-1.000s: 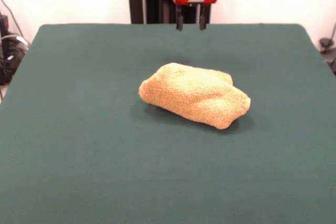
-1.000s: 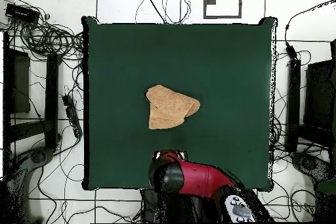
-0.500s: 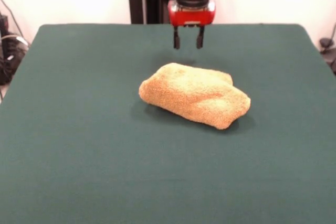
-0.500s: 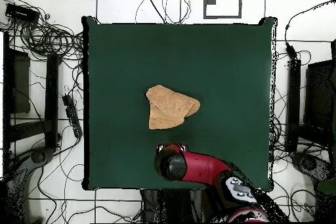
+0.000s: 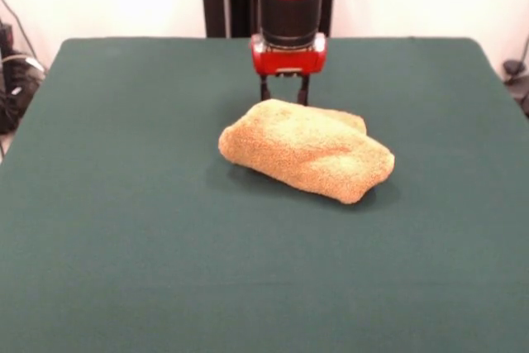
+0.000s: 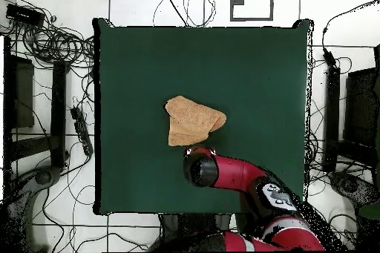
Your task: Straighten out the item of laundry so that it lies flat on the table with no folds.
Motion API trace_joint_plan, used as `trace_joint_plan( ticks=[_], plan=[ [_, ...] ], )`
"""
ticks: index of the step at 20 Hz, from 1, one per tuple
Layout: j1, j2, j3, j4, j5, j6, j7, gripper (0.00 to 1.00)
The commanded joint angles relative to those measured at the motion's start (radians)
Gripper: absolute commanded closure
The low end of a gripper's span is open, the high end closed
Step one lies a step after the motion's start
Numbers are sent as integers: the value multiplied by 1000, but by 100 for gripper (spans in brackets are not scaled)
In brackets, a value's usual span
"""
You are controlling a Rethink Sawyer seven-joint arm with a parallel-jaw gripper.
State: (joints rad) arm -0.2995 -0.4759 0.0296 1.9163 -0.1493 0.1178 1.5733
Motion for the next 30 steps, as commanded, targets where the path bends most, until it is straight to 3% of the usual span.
trace_joint_plan(
  ticks=[1, 15, 22, 30],
  plan=[
    [1, 4, 149, -176, 9, 193, 15, 0],
    [-15, -103, 193, -162, 18, 276, 34, 0],
    [-15, -169, 203, -158, 37, 377, 33, 0],
    [-37, -142, 237, -159, 18, 307, 39, 0]
  ],
)
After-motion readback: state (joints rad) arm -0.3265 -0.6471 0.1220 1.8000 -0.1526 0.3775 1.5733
